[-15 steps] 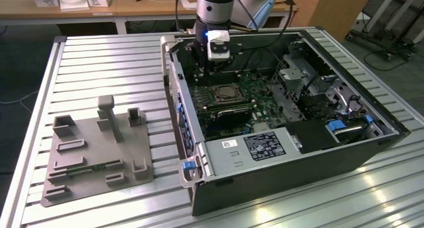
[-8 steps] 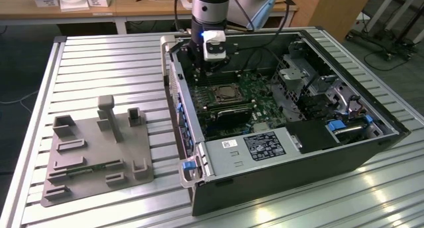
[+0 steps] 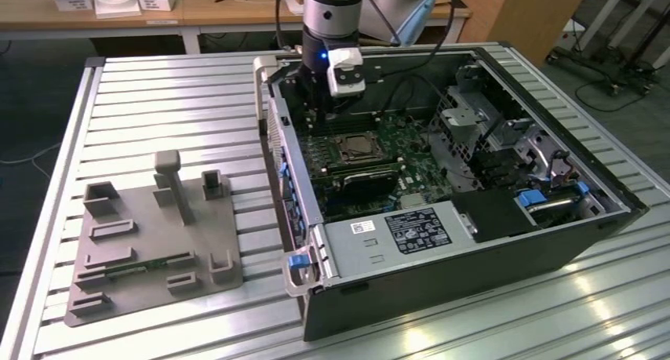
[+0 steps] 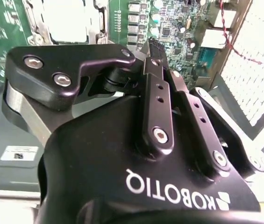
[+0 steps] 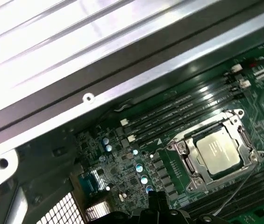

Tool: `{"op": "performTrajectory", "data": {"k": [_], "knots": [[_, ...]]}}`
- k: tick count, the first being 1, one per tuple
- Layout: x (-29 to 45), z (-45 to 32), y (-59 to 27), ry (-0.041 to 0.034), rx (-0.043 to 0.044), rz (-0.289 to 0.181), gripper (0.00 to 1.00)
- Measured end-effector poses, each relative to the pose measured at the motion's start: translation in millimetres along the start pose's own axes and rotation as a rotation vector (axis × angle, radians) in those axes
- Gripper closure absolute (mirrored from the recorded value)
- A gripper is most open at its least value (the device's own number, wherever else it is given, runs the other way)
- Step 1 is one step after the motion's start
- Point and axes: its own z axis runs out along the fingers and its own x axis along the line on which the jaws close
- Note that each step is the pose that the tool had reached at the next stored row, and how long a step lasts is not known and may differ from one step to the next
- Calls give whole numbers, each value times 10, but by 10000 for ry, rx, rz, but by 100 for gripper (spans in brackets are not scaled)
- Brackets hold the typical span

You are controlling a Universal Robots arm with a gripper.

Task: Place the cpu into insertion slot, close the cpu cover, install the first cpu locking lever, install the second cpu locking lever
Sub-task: 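Install the first cpu locking lever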

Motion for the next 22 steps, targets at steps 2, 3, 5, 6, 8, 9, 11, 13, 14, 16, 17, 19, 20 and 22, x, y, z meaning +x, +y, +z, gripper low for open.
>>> {"op": "performTrajectory", "data": {"k": [2,3,5,6,8,9,11,13,14,16,17,19,20,22], "knots": [[0,2,0,7,-4,-376,90],[0,3,0,11,-6,-557,90],[0,4,0,18,-10,-915,90],[0,5,0,22,-12,-1098,90],[0,6,0,29,-15,-1457,90],[0,8,0,33,-18,-1646,90],[0,9,0,40,-21,-2007,90],[0,11,0,47,-25,-2372,90],[0,11,0,51,-27,-2550,90],[0,13,0,59,-31,-2922,90],[0,14,0,62,-33,-3101,90],[0,16,0,69,-36,-3460,90],[0,16,0,73,-38,-3642,90],[0,18,0,80,-42,-3995,90]]}}
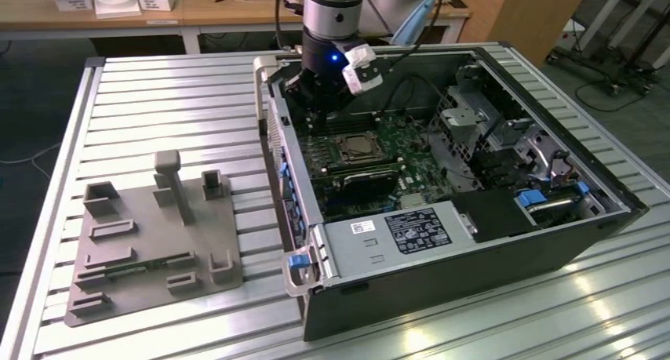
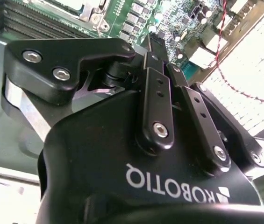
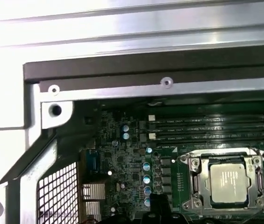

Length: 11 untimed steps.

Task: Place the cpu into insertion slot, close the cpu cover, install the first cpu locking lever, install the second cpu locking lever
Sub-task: 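Install the first cpu locking lever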

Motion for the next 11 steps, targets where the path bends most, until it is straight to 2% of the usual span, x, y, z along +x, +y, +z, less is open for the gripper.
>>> {"op": "performTrajectory", "data": {"k": [4,11], "knots": [[0,2,15,9,-5,-446,90],[6,5,137,12,-7,-603,90]]}}
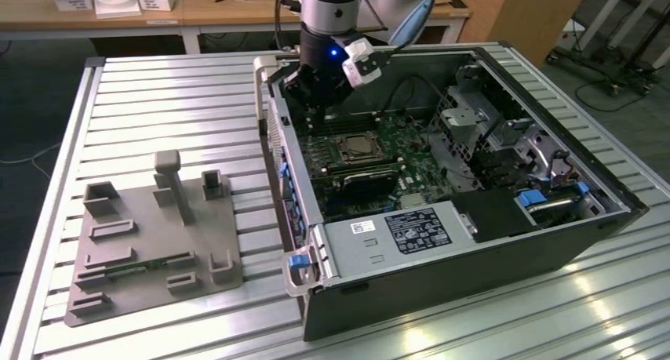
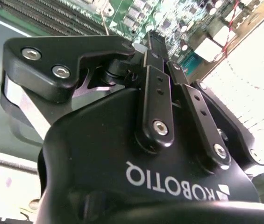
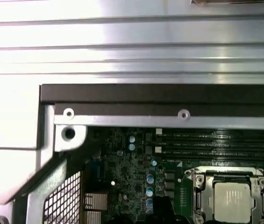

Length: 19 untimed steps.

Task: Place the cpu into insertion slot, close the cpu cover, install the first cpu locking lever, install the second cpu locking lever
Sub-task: 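Install the first cpu locking lever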

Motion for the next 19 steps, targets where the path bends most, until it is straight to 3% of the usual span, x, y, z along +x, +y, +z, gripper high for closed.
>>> {"op": "performTrajectory", "data": {"k": [14,19], "knots": [[-4,18,123,16,-7,-731,90],[-68,24,129,17,-7,-786,90]]}}
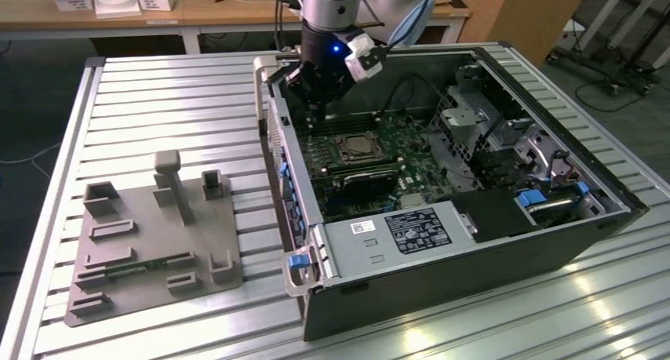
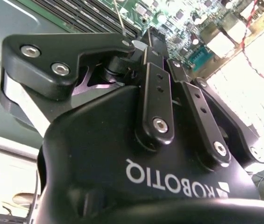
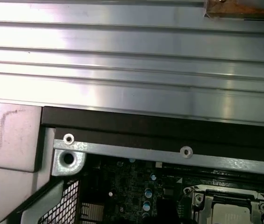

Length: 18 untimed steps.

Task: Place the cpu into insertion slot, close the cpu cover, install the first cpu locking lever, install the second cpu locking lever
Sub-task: 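Install the first cpu locking lever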

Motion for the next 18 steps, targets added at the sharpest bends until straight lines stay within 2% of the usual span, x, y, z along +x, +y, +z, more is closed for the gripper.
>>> {"op": "performTrajectory", "data": {"k": [4,9,18], "knots": [[-54,3,-5,-2,7,28,90],[-156,6,-12,0,12,53,90],[-173,6,-14,0,12,53,90]]}}
